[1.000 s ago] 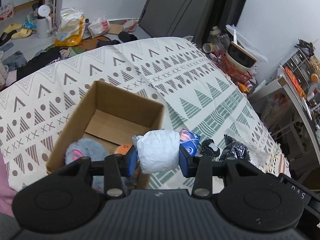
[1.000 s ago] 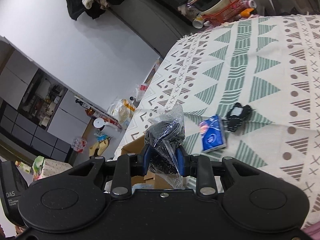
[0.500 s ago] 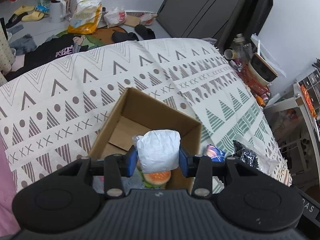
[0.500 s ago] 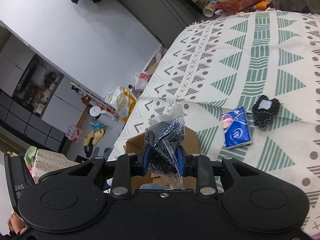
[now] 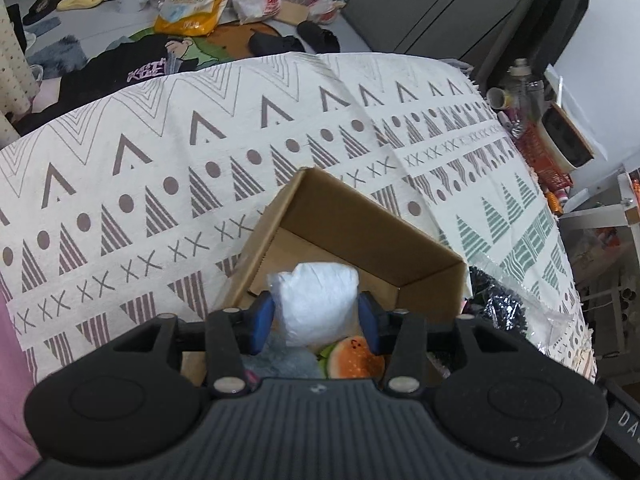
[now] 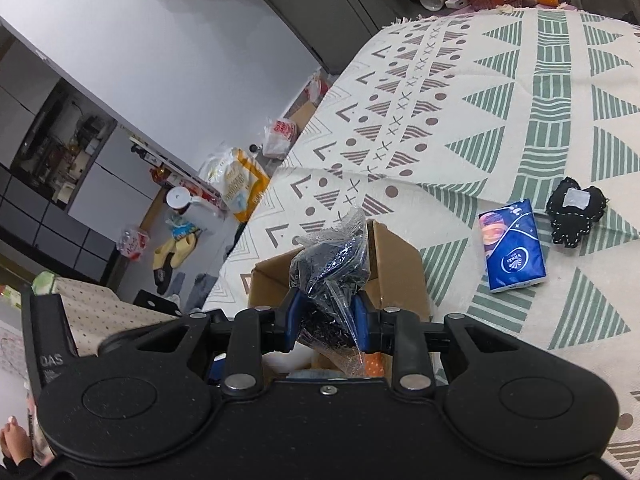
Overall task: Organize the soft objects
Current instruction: 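Open both tools to drop the white cloth and black bag into the box, then grasp the blue tissue pack with the left tool while the right tool grasps the black item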
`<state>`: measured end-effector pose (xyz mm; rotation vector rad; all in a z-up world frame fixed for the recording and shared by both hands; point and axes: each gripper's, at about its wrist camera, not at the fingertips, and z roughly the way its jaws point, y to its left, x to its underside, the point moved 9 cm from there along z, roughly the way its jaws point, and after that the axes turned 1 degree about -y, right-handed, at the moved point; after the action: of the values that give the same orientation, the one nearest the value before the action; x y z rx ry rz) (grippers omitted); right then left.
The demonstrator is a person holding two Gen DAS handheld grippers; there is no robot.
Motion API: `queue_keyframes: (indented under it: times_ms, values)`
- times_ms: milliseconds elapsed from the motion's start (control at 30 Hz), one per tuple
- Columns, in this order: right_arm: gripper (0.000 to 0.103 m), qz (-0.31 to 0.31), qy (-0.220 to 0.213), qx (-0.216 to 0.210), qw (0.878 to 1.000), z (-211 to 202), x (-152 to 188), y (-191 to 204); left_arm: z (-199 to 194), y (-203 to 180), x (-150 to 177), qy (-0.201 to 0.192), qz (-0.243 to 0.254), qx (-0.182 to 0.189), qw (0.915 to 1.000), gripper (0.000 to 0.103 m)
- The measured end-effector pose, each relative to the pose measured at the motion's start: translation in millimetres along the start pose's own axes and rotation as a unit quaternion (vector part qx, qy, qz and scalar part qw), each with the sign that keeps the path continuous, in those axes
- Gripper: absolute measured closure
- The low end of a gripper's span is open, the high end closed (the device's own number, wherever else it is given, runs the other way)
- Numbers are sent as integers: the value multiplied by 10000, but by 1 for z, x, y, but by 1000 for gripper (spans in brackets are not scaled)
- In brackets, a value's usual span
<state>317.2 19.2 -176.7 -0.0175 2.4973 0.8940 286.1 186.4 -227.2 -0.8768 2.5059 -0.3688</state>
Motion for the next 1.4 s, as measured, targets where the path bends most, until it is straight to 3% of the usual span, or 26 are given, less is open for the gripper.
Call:
queue_keyframes:
  times_ms: [267, 400, 500, 700, 800, 1000, 1167, 1400]
  values:
    - [74, -86, 84, -8, 9999, 14, 1, 13, -13, 6, -16, -37, -88, -74, 9999, 46]
    - [64, 62, 269, -172, 9995, 19, 6, 15, -25, 7, -23, -170, -39, -118, 9998, 40]
    - [58, 39, 203, -149, 9997, 9, 8, 15, -30, 8, -23, -202, 40, -207, 9996, 34]
    - [57, 23, 76, -76, 9999, -16, 4, 6, -44, 6, -19, -348, 222, -408, 9983, 22]
    - [55, -7, 33, -37, 10000, -27, 3, -1, -50, -1, -15, -382, 435, -468, 9972, 20]
    - [41, -62, -51, 108, 9999, -51, 4, -18, -64, -12, -3, -417, 665, -605, 9951, 17]
    - [22, -219, -241, 386, 9987, -75, 2, -38, -74, -24, 7, -446, 795, -600, 9940, 14]
    - [0, -89, -611, 604, 9963, -103, -11, -71, -84, -49, 19, -585, 1054, -502, 9914, 1]
